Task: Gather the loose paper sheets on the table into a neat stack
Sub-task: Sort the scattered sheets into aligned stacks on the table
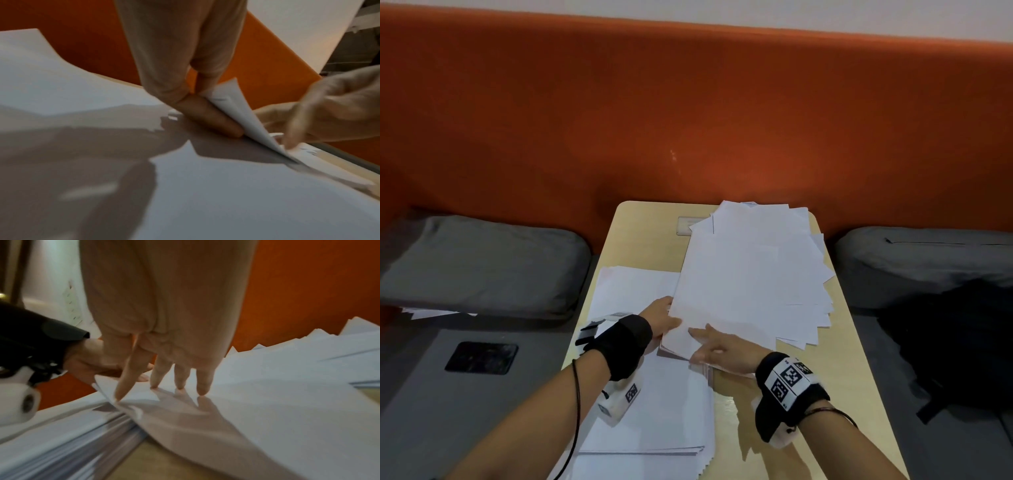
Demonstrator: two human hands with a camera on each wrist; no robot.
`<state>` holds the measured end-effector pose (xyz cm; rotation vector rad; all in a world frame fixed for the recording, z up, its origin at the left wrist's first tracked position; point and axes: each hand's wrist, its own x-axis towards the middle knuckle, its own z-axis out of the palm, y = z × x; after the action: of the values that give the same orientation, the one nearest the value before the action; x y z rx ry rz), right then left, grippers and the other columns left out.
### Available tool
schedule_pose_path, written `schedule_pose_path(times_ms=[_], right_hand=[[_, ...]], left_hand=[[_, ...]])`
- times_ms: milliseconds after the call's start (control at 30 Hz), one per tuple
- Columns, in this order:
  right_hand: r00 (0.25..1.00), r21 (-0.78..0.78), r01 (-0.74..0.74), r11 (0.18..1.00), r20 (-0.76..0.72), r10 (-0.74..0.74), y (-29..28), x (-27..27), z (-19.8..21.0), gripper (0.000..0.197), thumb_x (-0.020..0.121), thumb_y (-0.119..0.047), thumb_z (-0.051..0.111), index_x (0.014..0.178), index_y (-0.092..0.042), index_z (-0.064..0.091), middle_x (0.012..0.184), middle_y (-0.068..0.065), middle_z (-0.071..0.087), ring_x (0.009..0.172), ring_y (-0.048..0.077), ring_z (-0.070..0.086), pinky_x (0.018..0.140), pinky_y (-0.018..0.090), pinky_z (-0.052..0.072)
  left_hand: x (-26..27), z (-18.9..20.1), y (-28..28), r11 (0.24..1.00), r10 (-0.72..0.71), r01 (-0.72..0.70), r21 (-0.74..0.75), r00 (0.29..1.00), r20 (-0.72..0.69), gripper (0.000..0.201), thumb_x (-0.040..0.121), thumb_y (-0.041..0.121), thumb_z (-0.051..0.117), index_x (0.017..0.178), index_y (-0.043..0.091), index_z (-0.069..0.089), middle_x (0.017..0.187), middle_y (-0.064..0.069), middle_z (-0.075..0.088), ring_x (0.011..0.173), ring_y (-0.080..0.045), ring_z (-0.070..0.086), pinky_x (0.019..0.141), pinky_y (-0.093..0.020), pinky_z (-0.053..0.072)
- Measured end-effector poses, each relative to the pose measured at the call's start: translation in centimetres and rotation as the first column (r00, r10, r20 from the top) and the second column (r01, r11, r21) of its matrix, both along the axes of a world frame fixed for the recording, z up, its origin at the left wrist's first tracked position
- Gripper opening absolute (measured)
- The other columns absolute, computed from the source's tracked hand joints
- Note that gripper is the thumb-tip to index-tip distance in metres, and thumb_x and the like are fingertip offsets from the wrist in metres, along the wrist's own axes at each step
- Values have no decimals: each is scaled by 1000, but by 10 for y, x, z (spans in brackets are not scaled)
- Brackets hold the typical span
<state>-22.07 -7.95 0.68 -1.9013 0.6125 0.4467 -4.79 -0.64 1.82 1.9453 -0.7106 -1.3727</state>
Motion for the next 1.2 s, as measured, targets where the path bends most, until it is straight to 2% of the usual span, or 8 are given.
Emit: schedule_pose_path(times_ms=[200, 367, 467, 600, 700, 800, 1033, 1200], right_hand=[[760, -361, 645, 673, 205, -617, -34, -15, 2, 43, 93, -22, 56, 131, -5, 47, 142, 15, 40, 135, 29, 34, 111, 34, 27], [311, 313, 881, 356, 183, -932, -49, -28, 37, 58, 93, -8, 55, 143, -5, 27, 138, 13, 41, 118, 26, 48, 86, 15, 42], [353, 392, 807, 441, 278, -893, -52, -27, 54, 15, 93, 6, 48, 104, 0, 57, 96, 11, 60, 74, 11, 54, 51, 4, 44], [440, 380, 758, 530, 301, -846, -52, -28, 48, 31, 91, 8, 50, 121, 4, 55, 105, 12, 66, 67, 3, 65, 54, 10, 48], [542, 328, 729, 601, 259, -799, -50, -31, 41, 28, 90, 8, 52, 117, 10, 57, 74, -1, 72, 54, 1, 64, 51, 11, 47], [579, 333, 701, 631, 251, -776, -51, -30, 44, 22, 89, 2, 56, 110, 2, 61, 97, 11, 71, 72, 13, 69, 57, 18, 53], [275, 330, 792, 513, 557, -783, -81, -19, 96, 13, 96, -16, 51, 94, -17, 64, 97, 4, 66, 88, 18, 62, 81, 34, 50], [322, 218, 825, 522, 578, -750, -86, -12, 100, 30, 100, -26, 41, 88, -9, 62, 88, 5, 60, 85, 17, 54, 79, 33, 43]], left_hand=[[7, 6, 6, 978, -23, 44, -205, 995, 102, 38, 92, -8, 42, 127, 9, 45, 113, -7, 57, 90, -15, 59, 65, -3, 46], [19, 1, 13, 960, 61, -59, -273, 998, -1, 41, 90, -9, 47, 127, 9, 48, 120, -10, 59, 110, -28, 58, 89, -25, 49], [21, 8, 13, 962, 77, -93, -258, 994, -72, 42, 89, -4, 53, 127, 12, 49, 115, -10, 62, 93, -18, 64, 74, -18, 55], [32, 31, -5, 907, 169, -157, -392, 986, -4, 35, 90, 2, 56, 123, 11, 51, 105, -6, 62, 74, -4, 65, 58, -14, 50], [46, 58, -23, 810, 301, -234, -538, 953, 38, 28, 91, 5, 54, 120, 8, 54, 108, -9, 63, 89, -19, 65, 74, -28, 53], [47, 79, -36, 756, 304, -240, -609, 953, 2, 24, 95, 3, 45, 117, 7, 53, 100, -1, 64, 77, -3, 67, 72, -19, 54], [28, 84, -43, 734, 223, -141, -665, 974, 40, 24, 94, 0, 47, 114, 5, 57, 86, 11, 68, 69, 6, 64, 67, -14, 52], [24, 103, -49, 625, 350, -230, -746, 937, 5, 9, 93, 6, 51, 87, 7, 57, 72, 9, 59, 56, 9, 56, 57, -10, 46]])
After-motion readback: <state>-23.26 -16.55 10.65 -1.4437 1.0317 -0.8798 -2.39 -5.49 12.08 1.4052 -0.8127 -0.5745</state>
